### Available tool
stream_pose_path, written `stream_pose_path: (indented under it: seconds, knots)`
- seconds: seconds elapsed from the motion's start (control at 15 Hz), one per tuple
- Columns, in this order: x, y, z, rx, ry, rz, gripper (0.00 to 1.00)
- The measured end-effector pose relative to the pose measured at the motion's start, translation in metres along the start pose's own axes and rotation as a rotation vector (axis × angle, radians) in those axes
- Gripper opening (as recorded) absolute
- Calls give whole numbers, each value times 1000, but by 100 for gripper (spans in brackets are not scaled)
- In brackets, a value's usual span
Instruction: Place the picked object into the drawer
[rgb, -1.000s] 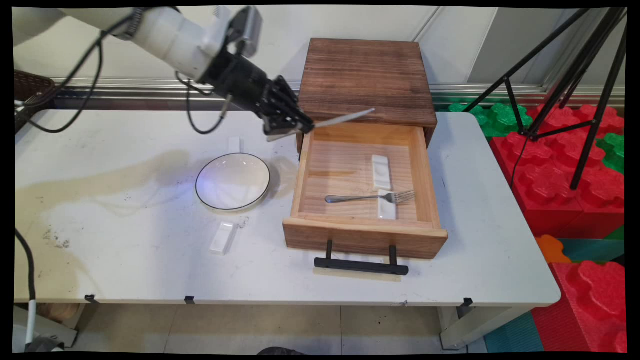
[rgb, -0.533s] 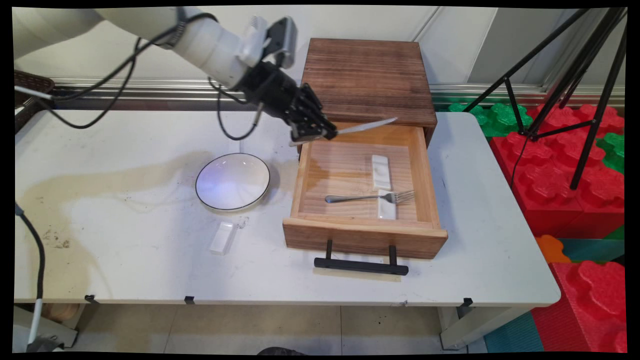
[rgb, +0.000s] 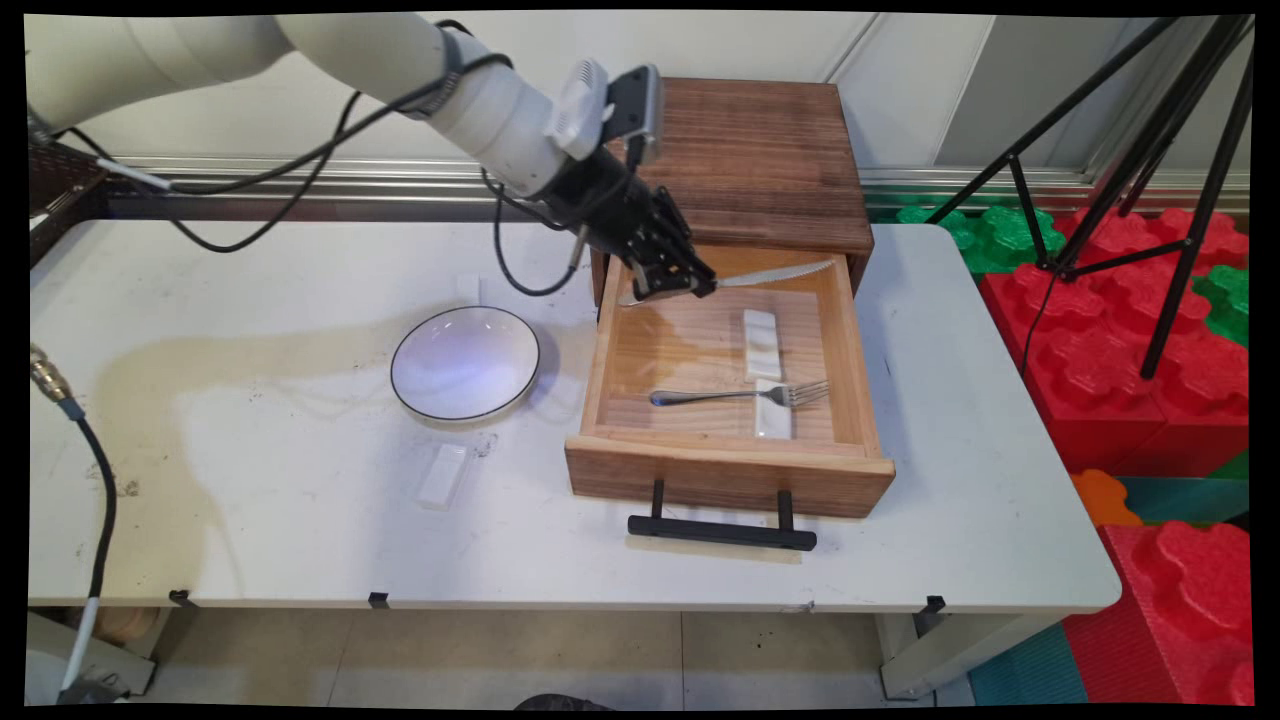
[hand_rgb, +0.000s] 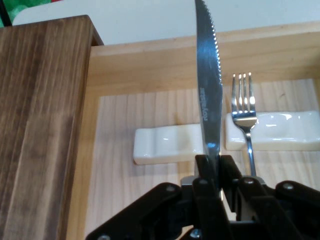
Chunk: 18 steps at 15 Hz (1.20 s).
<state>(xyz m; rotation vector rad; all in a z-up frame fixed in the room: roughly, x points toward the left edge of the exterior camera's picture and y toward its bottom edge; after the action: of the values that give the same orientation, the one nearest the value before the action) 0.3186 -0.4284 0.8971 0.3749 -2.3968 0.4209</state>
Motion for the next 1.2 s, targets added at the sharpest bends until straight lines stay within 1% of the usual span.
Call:
stream_pose_path:
  seconds: [0.27,0.53,0.87,1.2]
  knots:
    - [1,-3,26,-6,-23,17,0]
    - [-2,-7,52,-12,-44,34,0]
    - [-14,-12,79,-16,-75,43,0]
    - [-25,-19,95,-11,-91,44,0]
